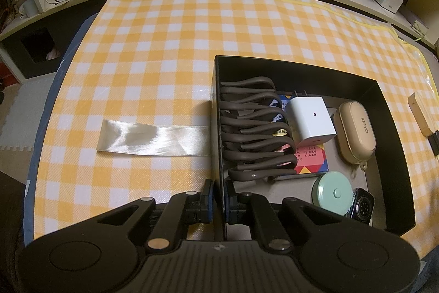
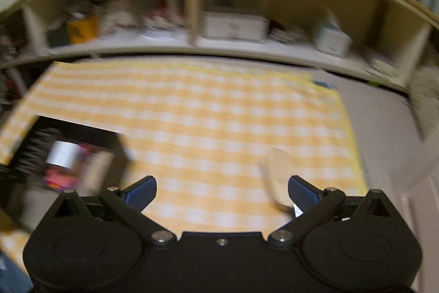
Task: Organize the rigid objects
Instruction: 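Withdraw the open right gripper toward the wooden piece, then grasp the black charger beside the wooden piece with the right gripper, then carry the black charger into the box beside the earbud case, release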
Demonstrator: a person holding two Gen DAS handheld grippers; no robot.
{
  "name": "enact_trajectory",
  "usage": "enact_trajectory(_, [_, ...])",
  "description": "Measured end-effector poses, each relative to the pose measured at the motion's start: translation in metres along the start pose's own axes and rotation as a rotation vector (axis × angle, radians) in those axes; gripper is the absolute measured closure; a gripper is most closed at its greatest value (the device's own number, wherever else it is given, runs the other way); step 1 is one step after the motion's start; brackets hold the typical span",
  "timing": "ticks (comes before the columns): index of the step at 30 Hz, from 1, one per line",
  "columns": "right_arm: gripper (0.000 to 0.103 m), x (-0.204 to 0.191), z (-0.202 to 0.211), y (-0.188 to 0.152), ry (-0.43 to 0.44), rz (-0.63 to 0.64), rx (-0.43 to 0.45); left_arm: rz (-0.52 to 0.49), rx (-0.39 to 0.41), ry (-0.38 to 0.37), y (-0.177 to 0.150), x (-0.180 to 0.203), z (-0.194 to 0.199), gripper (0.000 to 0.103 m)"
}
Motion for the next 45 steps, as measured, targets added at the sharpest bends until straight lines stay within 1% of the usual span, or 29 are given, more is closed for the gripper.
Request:
enact_trajectory(3, [0.005,0.033,-0.012,-0.002,-0.025,-0.044,-0.027,0.000,0.000,0.000,0.000,0.000,0.000,0.095])
enact_trajectory(6, [0.012,0.062,-0.026,-0.005,-0.069,-0.079,-0.055,0.000,0.000,0.000,0.000,0.001,0.000,0.095])
enact_trajectory(8, [0.024,0.077,-0.037,-0.010,-0.074,-0.091,-0.081,-0.001,0.000,0.000,0.000,0.000,0.000,0.095])
enact_trajectory(9, [0.029,0.082,-0.041,-0.013,-0.070,-0.100,-0.095,-0.001,0.000,0.000,0.000,0.001,0.000,0.095])
enact_trajectory(11, [0.046,0.091,-0.052,-0.018,-0.072,-0.119,-0.129,-0.001,0.000,0.000,0.000,0.000,0.000,0.094])
enact_trajectory(13, [0.053,0.097,-0.061,-0.023,-0.084,-0.116,-0.159,-0.001,0.000,0.000,0.000,0.000,0.000,0.095])
enact_trajectory(14, [0.054,0.098,-0.065,-0.025,-0.088,-0.109,-0.169,0.000,0.000,0.000,0.000,0.000,0.000,0.095])
enact_trajectory(17, [0.061,0.100,-0.076,-0.028,-0.064,-0.102,-0.196,-0.001,0.000,0.000,0.000,0.001,0.000,0.094])
enact_trajectory(19, [0.062,0.098,-0.082,-0.030,-0.042,-0.094,-0.209,0.000,0.000,0.000,0.000,0.000,0.000,0.095])
enact_trajectory(21, [0.067,0.093,-0.088,-0.030,-0.037,-0.072,-0.221,-0.001,0.000,0.000,0.000,0.000,0.000,0.095])
enact_trajectory(22, [0.067,0.091,-0.092,-0.031,-0.037,-0.061,-0.231,0.000,0.000,0.000,0.000,-0.001,0.000,0.095])
enact_trajectory(26, [0.068,0.084,-0.096,-0.030,-0.066,-0.044,-0.248,-0.001,0.000,0.001,0.000,0.000,0.000,0.095])
enact_trajectory(33, [0.070,0.076,-0.086,-0.032,-0.054,-0.109,-0.290,-0.001,0.000,0.000,0.000,-0.001,-0.001,0.094])
enact_trajectory(36, [0.070,0.064,-0.067,-0.029,-0.003,-0.153,-0.262,0.000,0.000,0.000,0.000,-0.001,-0.001,0.095])
enact_trajectory(38, [0.070,0.056,-0.053,-0.025,0.034,-0.175,-0.228,0.000,0.000,0.000,0.000,0.000,-0.001,0.095])
enact_trajectory(42, [0.070,0.030,-0.030,-0.018,0.101,-0.181,-0.172,-0.001,0.000,0.001,0.000,0.000,-0.001,0.094])
enact_trajectory(45, [0.070,0.017,-0.021,-0.010,0.157,-0.191,-0.144,-0.001,0.000,0.001,0.000,0.000,-0.001,0.095])
Point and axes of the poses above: each gripper's, at about its wrist camera, not at the fingertips, and z roughly against the way its jaws point, x to its right, y to its top, the point moved 4 cm from there along -z, roughly the way its jaws point, and after that the axes turned 6 degrees about -x, right-handed, at the moved point
